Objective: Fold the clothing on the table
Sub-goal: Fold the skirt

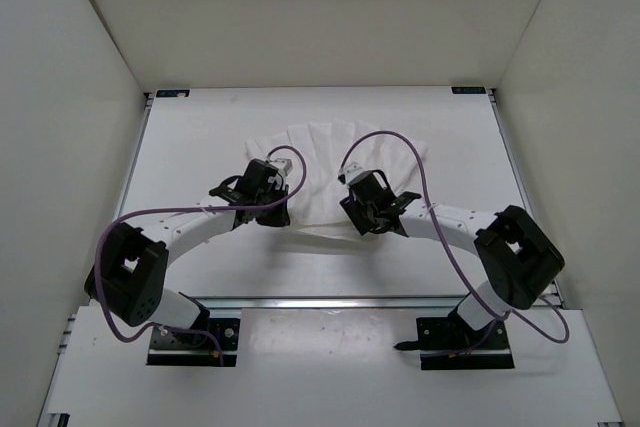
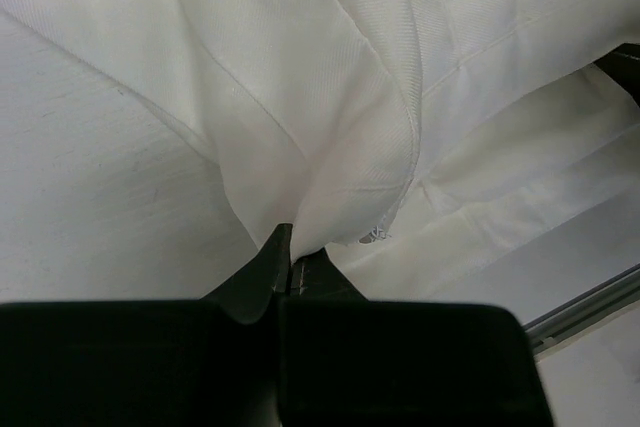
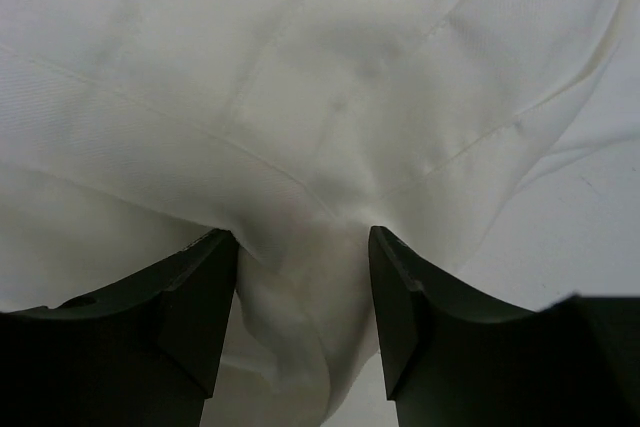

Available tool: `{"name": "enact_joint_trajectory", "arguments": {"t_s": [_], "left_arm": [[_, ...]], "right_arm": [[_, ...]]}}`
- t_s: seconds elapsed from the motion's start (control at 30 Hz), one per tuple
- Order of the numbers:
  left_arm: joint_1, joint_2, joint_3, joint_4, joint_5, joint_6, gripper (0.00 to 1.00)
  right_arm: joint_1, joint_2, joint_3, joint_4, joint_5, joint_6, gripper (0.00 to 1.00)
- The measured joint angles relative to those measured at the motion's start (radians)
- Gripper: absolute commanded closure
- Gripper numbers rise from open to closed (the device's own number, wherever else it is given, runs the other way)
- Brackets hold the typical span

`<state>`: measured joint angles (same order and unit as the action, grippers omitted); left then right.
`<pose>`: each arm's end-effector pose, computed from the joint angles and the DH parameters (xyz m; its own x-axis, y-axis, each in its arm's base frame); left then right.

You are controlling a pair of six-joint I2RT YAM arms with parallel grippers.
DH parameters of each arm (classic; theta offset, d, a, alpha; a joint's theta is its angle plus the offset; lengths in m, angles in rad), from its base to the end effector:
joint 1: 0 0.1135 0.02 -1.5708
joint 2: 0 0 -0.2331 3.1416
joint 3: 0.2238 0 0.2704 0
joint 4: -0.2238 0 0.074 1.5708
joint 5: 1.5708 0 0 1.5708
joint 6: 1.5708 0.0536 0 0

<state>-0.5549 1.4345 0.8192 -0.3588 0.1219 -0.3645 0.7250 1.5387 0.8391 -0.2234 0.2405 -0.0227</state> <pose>0.2598 -0.1687 0.1360 -0.8640 0.1193 -0.4891 0.2922 0.9099 -0.2943 0.2547 0.2086 0.1221 -0.5845 -0.5473 -0.5990 -0.5499 0.8101 -0.2036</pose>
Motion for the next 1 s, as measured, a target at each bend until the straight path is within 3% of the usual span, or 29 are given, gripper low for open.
{"name": "enact_joint_trajectory", "arguments": {"t_s": [0.17,0.5,0.6,0.67,0.77,0.83,0.9,1.0], "left_arm": [[0.008,0.000,-0.015,-0.002,0.005,0.000,1.00],[0.008,0.000,-0.021,0.003,0.022,-0.002,1.00],[0.008,0.000,-0.021,0.005,0.023,-0.002,1.00],[0.009,0.000,-0.022,0.005,0.023,-0.002,1.00],[0.010,0.000,-0.022,0.000,0.023,-0.002,1.00],[0.010,0.000,-0.022,0.000,0.023,-0.002,1.00],[0.009,0.000,-0.022,0.000,0.022,-0.002,1.00],[0.005,0.000,-0.022,0.002,0.023,-0.003,1.00]], "right_arm": [[-0.043,0.003,0.000,0.003,0.057,0.042,0.62],[-0.163,-0.168,-0.020,0.053,0.056,0.095,0.73],[-0.170,-0.167,-0.030,0.041,0.053,0.111,0.63],[-0.170,-0.167,-0.045,0.031,0.054,0.127,0.51],[-0.171,-0.167,-0.078,0.020,0.054,0.150,0.48],[-0.174,-0.168,-0.095,0.006,0.047,0.163,0.53],[-0.181,-0.175,-0.113,0.003,0.036,0.178,0.78],[-0.188,-0.204,-0.142,0.005,0.009,0.202,1.00]]}}
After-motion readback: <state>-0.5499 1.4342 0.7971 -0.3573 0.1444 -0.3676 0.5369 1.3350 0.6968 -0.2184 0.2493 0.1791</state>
